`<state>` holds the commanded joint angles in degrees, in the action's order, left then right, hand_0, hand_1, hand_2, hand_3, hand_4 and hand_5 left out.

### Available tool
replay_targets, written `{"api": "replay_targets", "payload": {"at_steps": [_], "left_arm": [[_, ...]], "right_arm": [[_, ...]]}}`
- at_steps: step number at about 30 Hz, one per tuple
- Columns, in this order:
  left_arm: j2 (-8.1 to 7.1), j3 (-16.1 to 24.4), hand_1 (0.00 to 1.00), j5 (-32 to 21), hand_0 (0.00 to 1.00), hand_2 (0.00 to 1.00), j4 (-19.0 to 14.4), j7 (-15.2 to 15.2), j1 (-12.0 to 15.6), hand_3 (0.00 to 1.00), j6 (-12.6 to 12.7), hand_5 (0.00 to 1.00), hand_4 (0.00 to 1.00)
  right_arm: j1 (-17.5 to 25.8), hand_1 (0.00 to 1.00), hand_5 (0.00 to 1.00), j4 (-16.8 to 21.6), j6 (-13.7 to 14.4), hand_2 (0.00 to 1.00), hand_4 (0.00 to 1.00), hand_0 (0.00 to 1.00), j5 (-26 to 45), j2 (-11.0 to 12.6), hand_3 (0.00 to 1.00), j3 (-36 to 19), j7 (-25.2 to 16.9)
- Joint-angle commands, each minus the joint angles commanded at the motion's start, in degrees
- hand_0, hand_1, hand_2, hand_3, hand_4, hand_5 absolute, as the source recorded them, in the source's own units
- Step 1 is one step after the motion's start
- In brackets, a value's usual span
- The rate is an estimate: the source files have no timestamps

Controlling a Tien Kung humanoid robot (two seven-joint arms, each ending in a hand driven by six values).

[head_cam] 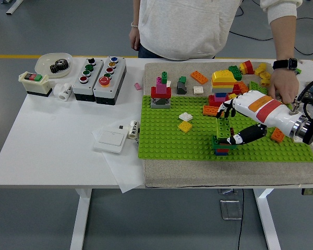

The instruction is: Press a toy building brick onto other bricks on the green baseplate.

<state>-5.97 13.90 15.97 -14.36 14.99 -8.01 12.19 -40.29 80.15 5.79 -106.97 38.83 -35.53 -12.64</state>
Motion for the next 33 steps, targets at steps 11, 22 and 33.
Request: {"api": "replay_targets", "payload": {"at_steps": [11, 22, 33], "left_arm": [[-0.1, -0.34, 0.566, -0.33, 0.49, 0.658, -0.01, -0.23, -0.35, 0.654, 0.03, 0.773, 0.707], [-0.1, -0.32, 0.566, -0.32, 0.49, 0.657, -0.01, -0.18, -0.41, 0.654, -0.02, 0.776, 0.709], [-0.15, -0.28, 0.566, -0.13, 0.49, 0.657, -0.01, -0.14, -0.43, 0.655, -0.05, 0.775, 0.707]], "right_arm": [[-1.68, 0.482, 0.393, -2.93, 0.07, 0.531, 0.9, 0.427, -2.19, -0.6, 0.548, 1.45, -2.2], [-1.83, 0.486, 0.402, -5.34, -0.46, 0.533, 0.905, 0.428, -2.09, -0.78, 0.547, 1.68, -2.91], [-1.76, 0.489, 0.407, -5.83, -0.56, 0.539, 0.909, 0.429, -2.2, -0.38, 0.547, 1.7, -3.49]]}}
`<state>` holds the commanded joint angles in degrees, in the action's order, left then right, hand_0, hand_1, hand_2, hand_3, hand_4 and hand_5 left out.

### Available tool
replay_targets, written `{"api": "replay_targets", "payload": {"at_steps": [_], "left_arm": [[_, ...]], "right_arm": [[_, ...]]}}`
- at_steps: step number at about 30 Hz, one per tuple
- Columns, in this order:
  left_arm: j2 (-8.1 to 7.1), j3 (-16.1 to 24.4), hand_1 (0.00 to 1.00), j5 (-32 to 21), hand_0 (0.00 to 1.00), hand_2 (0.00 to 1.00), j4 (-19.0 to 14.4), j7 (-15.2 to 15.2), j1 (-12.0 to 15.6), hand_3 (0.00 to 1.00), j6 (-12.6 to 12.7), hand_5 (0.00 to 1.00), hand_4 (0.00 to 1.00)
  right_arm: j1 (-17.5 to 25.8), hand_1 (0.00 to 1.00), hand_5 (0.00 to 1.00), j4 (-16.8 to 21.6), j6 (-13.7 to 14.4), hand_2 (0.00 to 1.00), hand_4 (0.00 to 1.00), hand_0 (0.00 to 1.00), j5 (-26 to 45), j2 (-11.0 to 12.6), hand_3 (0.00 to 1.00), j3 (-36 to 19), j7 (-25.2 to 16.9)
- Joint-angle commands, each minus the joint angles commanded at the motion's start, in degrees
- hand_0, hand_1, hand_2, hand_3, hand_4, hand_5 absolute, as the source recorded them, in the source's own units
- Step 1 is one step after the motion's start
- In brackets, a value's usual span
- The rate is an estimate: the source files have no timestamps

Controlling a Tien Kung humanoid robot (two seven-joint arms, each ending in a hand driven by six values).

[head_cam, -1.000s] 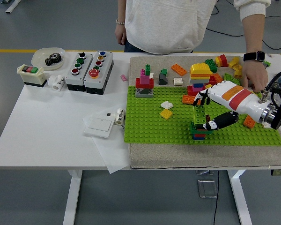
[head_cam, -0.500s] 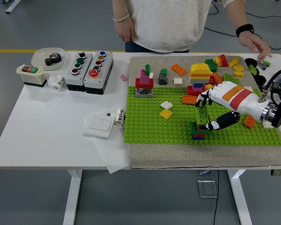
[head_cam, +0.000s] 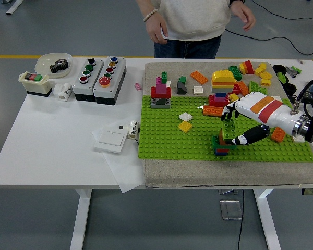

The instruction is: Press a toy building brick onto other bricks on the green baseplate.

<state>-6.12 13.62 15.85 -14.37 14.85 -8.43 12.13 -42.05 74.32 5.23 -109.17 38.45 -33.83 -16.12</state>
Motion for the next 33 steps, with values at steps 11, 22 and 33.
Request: {"api": "replay_targets", "payload": {"at_steps": [11, 22, 33], "left_arm": [[-0.01, 0.19, 0.566, 0.23, 0.488, 0.655, -0.03, 0.14, -0.06, 0.653, 0.03, 0.776, 0.706], [-0.02, 0.3, 0.565, 0.45, 0.488, 0.656, -0.03, 0.19, -0.03, 0.654, -0.03, 0.777, 0.707], [-0.06, 0.28, 0.566, 0.53, 0.487, 0.656, -0.04, 0.21, -0.06, 0.654, -0.07, 0.777, 0.707]], "right_arm": [[0.31, 0.492, 0.412, -0.4, -0.28, 0.541, 0.912, 0.431, -0.04, 0.03, 0.548, -0.25, -0.46], [0.44, 0.496, 0.432, 0.49, -0.24, 0.548, 0.921, 0.433, -0.24, 0.19, 0.553, -0.79, -0.81], [0.97, 0.5, 0.441, 1.09, -0.64, 0.557, 0.938, 0.432, -0.8, 0.52, 0.565, -1.65, -1.15]]}}
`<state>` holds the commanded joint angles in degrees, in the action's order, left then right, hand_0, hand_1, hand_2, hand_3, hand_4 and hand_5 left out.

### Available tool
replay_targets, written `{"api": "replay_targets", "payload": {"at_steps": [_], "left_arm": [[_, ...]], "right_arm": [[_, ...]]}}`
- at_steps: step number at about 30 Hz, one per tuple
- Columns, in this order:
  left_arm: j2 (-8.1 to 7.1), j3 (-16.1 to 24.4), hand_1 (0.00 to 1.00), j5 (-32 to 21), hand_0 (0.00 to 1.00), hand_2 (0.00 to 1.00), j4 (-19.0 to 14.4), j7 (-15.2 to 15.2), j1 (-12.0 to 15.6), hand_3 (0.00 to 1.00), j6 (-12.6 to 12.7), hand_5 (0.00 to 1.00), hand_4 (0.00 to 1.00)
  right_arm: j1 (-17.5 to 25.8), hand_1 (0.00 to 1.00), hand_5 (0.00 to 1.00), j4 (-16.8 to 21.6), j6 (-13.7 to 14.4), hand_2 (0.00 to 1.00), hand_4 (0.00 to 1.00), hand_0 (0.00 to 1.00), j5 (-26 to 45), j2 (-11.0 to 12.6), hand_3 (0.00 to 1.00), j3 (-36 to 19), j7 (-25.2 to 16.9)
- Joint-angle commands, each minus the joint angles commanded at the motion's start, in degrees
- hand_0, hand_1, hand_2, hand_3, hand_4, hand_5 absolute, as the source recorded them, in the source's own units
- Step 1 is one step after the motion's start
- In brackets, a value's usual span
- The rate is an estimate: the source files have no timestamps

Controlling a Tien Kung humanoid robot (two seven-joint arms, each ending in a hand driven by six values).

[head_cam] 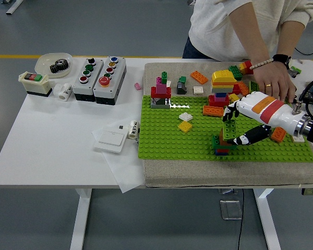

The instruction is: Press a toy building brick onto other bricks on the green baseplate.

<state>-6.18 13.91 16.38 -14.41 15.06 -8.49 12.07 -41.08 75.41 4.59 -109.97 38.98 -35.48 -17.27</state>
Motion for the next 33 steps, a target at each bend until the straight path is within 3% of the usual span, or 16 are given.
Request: {"api": "replay_targets", "payload": {"at_steps": [9, 10, 16, 18, 21, 22, 25, 27, 28, 29, 33], "left_arm": [[0.01, 0.07, 0.565, 0.12, 0.487, 0.655, -0.01, 0.05, 0.02, 0.654, -0.02, 0.778, 0.707], [0.01, 0.09, 0.565, 0.17, 0.486, 0.654, -0.01, 0.07, 0.01, 0.655, -0.03, 0.778, 0.707], [0.01, 0.18, 0.565, 0.31, 0.486, 0.654, -0.01, 0.11, 0.02, 0.654, -0.04, 0.777, 0.706], [0.01, 0.19, 0.565, 0.31, 0.486, 0.654, -0.01, 0.11, 0.04, 0.654, -0.02, 0.777, 0.706], [0.01, 0.22, 0.565, 0.4, 0.486, 0.654, -0.01, 0.12, 0.06, 0.654, -0.04, 0.777, 0.706], [0.02, 0.23, 0.564, 0.43, 0.486, 0.654, -0.01, 0.13, 0.06, 0.655, -0.05, 0.777, 0.707], [0.01, 0.25, 0.564, 0.52, 0.486, 0.654, -0.02, 0.18, 0.04, 0.655, -0.06, 0.777, 0.707], [-0.02, 0.22, 0.564, 0.52, 0.486, 0.654, -0.01, 0.17, 0.02, 0.655, -0.07, 0.777, 0.707], [-0.03, 0.22, 0.565, 0.53, 0.486, 0.652, -0.01, 0.17, 0.01, 0.654, -0.07, 0.777, 0.707], [-0.03, 0.23, 0.565, 0.54, 0.486, 0.652, -0.01, 0.17, 0.01, 0.654, -0.07, 0.777, 0.707], [-0.07, 0.16, 0.565, 0.49, 0.486, 0.652, 0.0, 0.14, -0.02, 0.654, -0.05, 0.777, 0.707]], "right_arm": [[0.72, 0.504, 0.452, 1.32, -0.2, 0.573, 0.958, 0.433, -0.2, 0.47, 0.589, -1.32, -0.17], [0.82, 0.519, 0.493, 1.48, -0.22, 0.631, 0.998, 0.434, -0.19, 0.51, 0.727, -1.51, -0.17], [1.91, 0.515, 0.477, 3.24, -0.28, 0.636, 0.998, 0.433, 1.52, 1.0, 0.726, -2.96, 0.47], [2.44, 0.515, 0.477, 3.9, 0.98, 0.636, 0.998, 0.433, 3.76, 1.07, 0.726, -3.35, 1.4], [3.13, 0.515, 0.477, 5.37, 6.36, 0.636, 0.998, 0.433, 8.51, 0.91, 0.726, -2.62, 5.21], [3.34, 0.46, 0.452, 5.97, 8.81, 0.535, 0.848, 0.377, 10.25, 0.84, 0.507, -2.37, 6.84], [3.88, 0.46, 0.452, 7.69, 13.52, 0.535, 0.848, 0.377, 14.33, 0.62, 0.507, -2.22, 9.24], [4.37, 0.46, 0.452, 8.8, 14.45, 0.535, 0.848, 0.377, 15.3, 0.49, 0.507, -2.67, 10.17], [4.51, 0.491, 0.514, 9.06, 14.6, 0.564, 0.807, 0.442, 15.43, 0.45, 0.527, -2.82, 10.37], [4.62, 0.491, 0.514, 9.25, 14.59, 0.564, 0.807, 0.442, 15.48, 0.43, 0.527, -2.96, 10.45], [5.45, 0.491, 0.514, 10.39, 13.33, 0.564, 0.807, 0.442, 15.69, 0.38, 0.527, -4.09, 10.72]]}}
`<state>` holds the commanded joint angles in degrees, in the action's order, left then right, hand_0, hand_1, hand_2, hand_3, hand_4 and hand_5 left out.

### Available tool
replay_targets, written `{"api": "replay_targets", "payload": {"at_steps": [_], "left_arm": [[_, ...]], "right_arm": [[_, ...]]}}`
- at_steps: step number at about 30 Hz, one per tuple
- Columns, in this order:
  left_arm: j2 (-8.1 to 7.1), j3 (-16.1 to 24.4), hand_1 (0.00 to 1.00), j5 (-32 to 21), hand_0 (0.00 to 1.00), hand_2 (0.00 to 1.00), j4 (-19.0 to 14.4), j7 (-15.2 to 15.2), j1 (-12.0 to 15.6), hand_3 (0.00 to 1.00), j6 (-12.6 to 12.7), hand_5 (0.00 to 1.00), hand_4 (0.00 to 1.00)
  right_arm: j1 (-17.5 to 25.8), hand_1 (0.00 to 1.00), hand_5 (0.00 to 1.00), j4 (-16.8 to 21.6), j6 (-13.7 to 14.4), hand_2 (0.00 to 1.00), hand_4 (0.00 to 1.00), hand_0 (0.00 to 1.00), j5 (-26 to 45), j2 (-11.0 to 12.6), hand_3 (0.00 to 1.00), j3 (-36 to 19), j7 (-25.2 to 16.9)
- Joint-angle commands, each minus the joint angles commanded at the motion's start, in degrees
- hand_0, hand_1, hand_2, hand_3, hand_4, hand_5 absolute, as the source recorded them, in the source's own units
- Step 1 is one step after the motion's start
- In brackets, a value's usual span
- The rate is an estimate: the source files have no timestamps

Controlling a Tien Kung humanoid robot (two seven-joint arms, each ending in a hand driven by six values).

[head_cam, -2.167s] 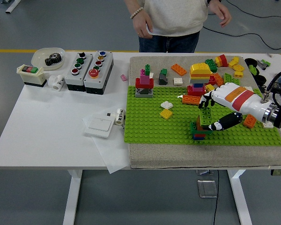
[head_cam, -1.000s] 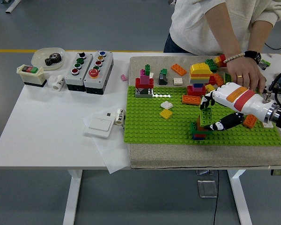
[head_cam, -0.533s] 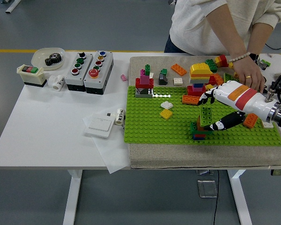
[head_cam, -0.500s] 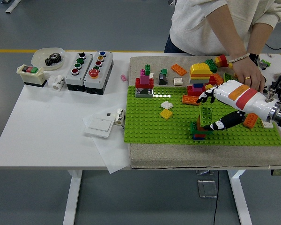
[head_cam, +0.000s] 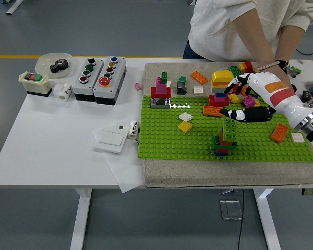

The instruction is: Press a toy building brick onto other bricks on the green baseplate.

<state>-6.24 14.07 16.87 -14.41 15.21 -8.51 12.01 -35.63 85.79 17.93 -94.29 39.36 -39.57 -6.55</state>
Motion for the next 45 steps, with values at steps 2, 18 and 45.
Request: {"api": "replay_targets", "payload": {"at_steps": [2, 18, 45], "left_arm": [[-0.01, -0.02, 0.564, 0.0, 0.486, 0.652, 0.01, 0.0, 0.0, 0.653, 0.01, 0.776, 0.706], [-0.05, 0.48, 0.562, 0.9, 0.485, 0.648, -0.01, 0.3, 0.26, 0.653, -0.01, 0.773, 0.705], [0.05, 0.41, 0.564, 0.73, 0.487, 0.646, -0.06, 0.31, 0.03, 0.652, 0.04, 0.773, 0.704]], "right_arm": [[0.57, 0.524, 0.548, 0.63, -1.17, 0.589, 0.762, 0.499, 0.01, 0.0, 0.545, -0.67, 0.37], [4.2, 0.574, 0.561, 4.26, -9.1, 0.616, 0.74, 0.553, -9.23, 0.94, 0.554, -2.01, 0.18], [8.35, 0.568, 0.552, 0.52, -8.03, 0.605, 0.764, 0.568, -16.58, 0.57, 0.542, -4.67, -5.24]]}}
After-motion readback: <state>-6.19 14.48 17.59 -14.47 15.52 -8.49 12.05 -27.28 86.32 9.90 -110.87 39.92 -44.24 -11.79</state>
